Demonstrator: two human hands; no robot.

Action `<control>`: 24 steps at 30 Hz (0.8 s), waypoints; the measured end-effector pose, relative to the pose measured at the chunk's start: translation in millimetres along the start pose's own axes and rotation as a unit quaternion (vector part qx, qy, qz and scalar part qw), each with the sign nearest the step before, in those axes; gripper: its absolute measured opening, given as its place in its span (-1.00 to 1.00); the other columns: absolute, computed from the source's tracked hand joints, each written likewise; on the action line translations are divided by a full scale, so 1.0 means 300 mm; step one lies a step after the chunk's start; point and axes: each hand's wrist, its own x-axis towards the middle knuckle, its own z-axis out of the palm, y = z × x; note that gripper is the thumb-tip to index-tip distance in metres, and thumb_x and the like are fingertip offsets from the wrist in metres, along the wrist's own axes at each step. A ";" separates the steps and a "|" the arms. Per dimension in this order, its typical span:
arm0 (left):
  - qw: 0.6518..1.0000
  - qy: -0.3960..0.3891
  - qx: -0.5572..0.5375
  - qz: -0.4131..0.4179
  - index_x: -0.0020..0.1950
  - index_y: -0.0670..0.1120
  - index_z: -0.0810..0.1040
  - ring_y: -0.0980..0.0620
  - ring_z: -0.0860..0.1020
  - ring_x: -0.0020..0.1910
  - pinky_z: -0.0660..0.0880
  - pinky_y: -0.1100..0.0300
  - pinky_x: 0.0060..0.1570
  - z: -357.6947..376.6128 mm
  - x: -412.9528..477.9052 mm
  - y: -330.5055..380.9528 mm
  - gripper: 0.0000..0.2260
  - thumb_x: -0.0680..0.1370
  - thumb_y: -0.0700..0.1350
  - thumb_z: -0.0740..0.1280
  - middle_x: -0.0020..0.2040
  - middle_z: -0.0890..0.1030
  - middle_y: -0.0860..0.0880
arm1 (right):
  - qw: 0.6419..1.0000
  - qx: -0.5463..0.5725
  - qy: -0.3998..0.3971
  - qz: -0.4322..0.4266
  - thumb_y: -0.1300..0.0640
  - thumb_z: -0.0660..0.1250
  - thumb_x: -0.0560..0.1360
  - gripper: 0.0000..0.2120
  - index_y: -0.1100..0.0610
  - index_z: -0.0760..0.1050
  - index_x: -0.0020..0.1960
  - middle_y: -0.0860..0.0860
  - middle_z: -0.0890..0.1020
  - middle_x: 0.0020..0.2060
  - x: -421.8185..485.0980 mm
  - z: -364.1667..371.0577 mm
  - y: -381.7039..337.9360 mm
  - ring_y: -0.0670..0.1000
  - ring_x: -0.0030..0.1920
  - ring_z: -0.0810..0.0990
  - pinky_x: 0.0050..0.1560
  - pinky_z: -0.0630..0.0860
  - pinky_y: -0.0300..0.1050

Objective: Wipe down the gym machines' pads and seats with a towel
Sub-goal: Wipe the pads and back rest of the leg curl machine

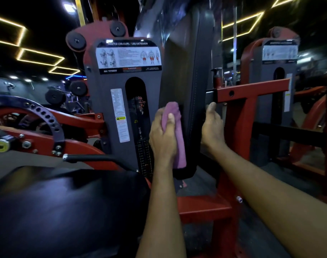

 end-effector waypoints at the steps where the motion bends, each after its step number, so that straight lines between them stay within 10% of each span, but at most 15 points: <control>1: 1.000 0.000 0.003 0.029 0.35 0.20 0.47 0.16 0.52 0.16 0.42 0.15 0.18 0.007 -0.005 0.038 -0.71 0.65 0.15 0.19 0.24 0.56 0.15 | 1.000 -0.003 0.002 -0.005 -0.28 -0.06 0.68 -0.36 0.12 0.43 0.49 0.07 0.56 0.35 0.029 -0.020 -0.021 0.08 0.37 0.50 0.47 0.36 0.09; 5: 0.994 0.007 0.098 0.039 0.39 0.29 0.36 0.06 0.46 -0.04 0.36 0.16 0.00 0.068 0.014 0.138 -0.65 0.62 0.27 0.18 0.19 0.48 0.04 | 0.998 0.036 0.005 -0.059 -0.10 0.01 0.74 -0.56 0.10 0.52 0.38 -0.13 0.52 0.14 0.136 -0.058 -0.122 -0.25 0.05 0.47 0.10 0.41 -0.39; 8: 0.989 0.037 0.139 0.028 0.40 0.26 0.36 -0.08 0.55 0.02 0.34 0.15 -0.03 0.092 0.062 0.124 -0.59 0.59 0.33 0.17 0.15 0.49 -0.01 | 0.994 0.008 0.029 -0.101 -0.06 0.04 0.74 -0.67 0.08 0.52 0.17 -0.09 0.52 -0.16 0.145 -0.015 -0.098 -0.25 -0.20 0.45 -0.08 0.39 -0.22; 14: 0.993 0.013 0.119 0.002 0.29 0.18 0.44 -0.14 0.57 0.11 0.40 0.10 -0.03 0.105 0.253 -0.001 -0.64 0.61 0.32 0.13 0.15 0.62 -0.04 | 0.981 -0.004 0.076 -0.177 -0.05 0.03 0.70 -0.50 0.02 0.21 0.62 -0.15 0.41 0.44 0.082 0.098 0.026 -0.45 0.29 0.32 0.36 0.23 -0.38; 24: 0.991 -0.025 0.103 -0.080 0.40 0.08 0.41 -0.23 0.50 0.28 0.30 0.07 0.05 0.149 0.544 -0.274 -0.55 0.65 0.31 0.08 0.31 0.56 -0.12 | 0.973 -0.013 0.070 -0.219 -0.31 -0.09 0.67 -0.47 -0.24 -0.03 0.61 -0.05 0.30 0.11 0.115 0.117 0.086 0.00 0.13 0.34 0.33 0.46 0.28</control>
